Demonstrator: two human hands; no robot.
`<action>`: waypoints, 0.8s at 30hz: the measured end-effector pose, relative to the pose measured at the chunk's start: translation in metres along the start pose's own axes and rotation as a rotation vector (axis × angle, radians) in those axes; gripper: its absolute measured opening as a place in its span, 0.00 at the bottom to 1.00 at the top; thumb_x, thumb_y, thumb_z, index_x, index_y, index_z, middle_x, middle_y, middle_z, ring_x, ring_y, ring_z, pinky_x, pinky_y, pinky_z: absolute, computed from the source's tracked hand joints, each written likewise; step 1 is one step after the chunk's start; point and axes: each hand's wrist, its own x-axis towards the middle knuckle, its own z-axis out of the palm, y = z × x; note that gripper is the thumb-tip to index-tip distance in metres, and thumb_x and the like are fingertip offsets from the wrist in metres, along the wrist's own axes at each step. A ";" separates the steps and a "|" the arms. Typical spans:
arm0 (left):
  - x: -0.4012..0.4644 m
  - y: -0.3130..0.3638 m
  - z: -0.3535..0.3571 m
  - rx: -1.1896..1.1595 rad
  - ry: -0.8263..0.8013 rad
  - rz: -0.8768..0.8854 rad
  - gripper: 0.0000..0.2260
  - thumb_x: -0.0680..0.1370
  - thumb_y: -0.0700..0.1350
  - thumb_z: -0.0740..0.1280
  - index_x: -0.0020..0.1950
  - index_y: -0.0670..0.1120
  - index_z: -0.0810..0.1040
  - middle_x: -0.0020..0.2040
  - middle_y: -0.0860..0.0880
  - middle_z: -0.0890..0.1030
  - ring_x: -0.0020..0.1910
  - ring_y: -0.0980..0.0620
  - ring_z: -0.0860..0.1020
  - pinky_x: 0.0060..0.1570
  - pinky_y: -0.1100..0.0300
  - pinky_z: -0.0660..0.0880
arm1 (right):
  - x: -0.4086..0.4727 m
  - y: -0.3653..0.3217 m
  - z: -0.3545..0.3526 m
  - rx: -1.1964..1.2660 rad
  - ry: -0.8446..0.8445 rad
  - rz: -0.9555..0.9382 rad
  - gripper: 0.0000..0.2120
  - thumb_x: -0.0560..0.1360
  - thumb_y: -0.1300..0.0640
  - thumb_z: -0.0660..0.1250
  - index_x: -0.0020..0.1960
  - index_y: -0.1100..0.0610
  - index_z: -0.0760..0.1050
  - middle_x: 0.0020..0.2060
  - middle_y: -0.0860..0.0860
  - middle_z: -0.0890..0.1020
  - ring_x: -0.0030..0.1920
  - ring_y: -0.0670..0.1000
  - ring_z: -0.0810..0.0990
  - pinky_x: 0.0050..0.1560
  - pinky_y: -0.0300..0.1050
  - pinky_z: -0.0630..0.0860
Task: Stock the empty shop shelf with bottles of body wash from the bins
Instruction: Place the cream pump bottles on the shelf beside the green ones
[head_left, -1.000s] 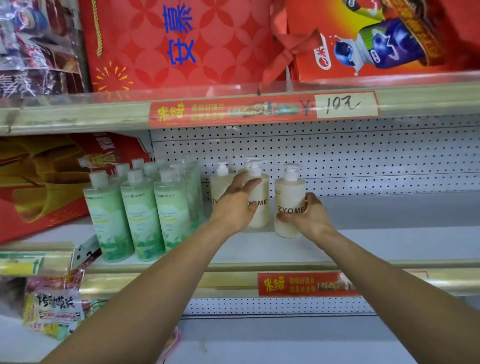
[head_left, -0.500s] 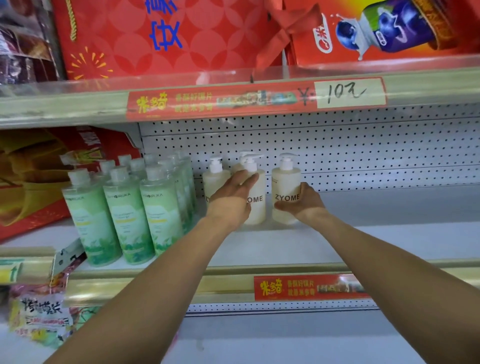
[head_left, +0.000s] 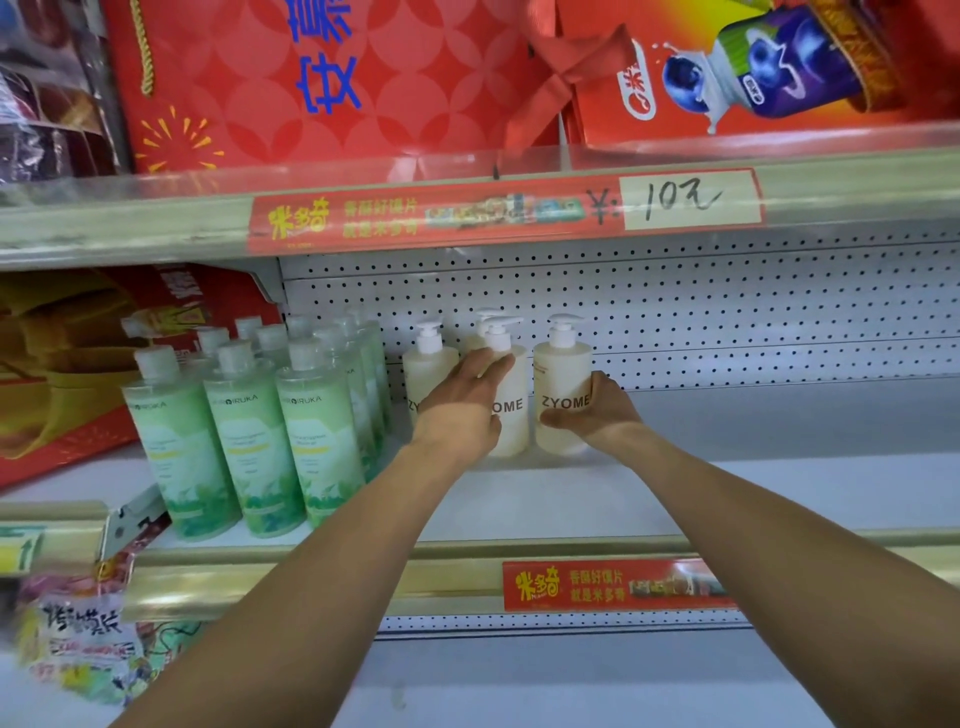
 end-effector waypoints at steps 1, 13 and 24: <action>0.000 0.000 0.000 0.001 -0.003 -0.002 0.33 0.79 0.41 0.64 0.79 0.55 0.52 0.78 0.56 0.52 0.75 0.54 0.59 0.64 0.51 0.72 | 0.001 0.001 0.000 -0.004 -0.001 0.002 0.29 0.63 0.51 0.79 0.58 0.56 0.71 0.51 0.51 0.80 0.51 0.52 0.79 0.46 0.45 0.75; -0.069 0.021 -0.013 0.113 0.174 -0.051 0.29 0.78 0.53 0.65 0.76 0.50 0.61 0.72 0.49 0.67 0.70 0.46 0.67 0.65 0.50 0.68 | -0.095 -0.014 -0.036 -0.609 0.192 -0.370 0.26 0.77 0.49 0.65 0.72 0.53 0.63 0.65 0.53 0.73 0.63 0.56 0.71 0.55 0.51 0.72; -0.245 0.026 0.014 0.002 0.347 -0.184 0.18 0.73 0.57 0.63 0.57 0.50 0.80 0.53 0.51 0.80 0.53 0.45 0.78 0.52 0.49 0.74 | -0.241 0.009 -0.025 -0.556 0.135 -0.787 0.17 0.73 0.49 0.65 0.59 0.54 0.76 0.54 0.49 0.80 0.50 0.54 0.80 0.41 0.45 0.75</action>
